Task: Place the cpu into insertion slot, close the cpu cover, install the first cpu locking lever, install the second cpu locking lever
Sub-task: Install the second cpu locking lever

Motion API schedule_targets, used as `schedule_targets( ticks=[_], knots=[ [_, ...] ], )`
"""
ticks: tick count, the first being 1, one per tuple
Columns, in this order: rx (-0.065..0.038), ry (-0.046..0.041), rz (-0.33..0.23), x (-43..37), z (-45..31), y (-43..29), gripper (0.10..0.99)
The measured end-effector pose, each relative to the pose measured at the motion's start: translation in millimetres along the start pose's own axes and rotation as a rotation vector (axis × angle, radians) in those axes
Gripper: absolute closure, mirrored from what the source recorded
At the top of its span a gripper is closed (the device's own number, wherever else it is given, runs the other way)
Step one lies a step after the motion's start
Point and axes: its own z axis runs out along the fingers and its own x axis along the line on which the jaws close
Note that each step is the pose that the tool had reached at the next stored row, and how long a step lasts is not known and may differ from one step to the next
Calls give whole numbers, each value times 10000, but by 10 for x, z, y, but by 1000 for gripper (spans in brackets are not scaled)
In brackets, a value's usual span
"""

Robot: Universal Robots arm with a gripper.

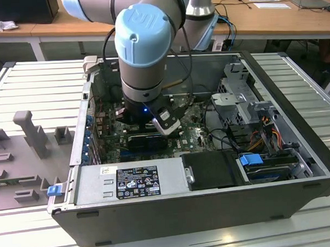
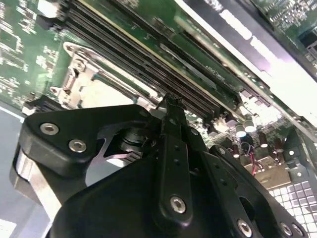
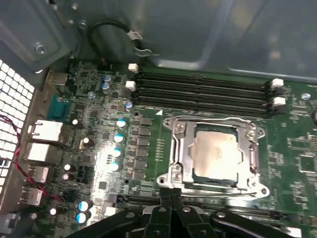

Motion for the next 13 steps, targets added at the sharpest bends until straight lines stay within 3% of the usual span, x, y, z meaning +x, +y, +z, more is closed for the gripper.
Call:
schedule_targets(
  ticks=[4,5,9,11,13],
  knots=[
    [-99,-8,-1,5,63,-19,980],
    [-208,-21,-3,6,78,-22,980],
    [-428,-42,-5,15,109,-32,980],
    [-708,-70,-9,39,139,-38,980],
    [-711,-73,-9,38,79,-18,980]
  ],
)
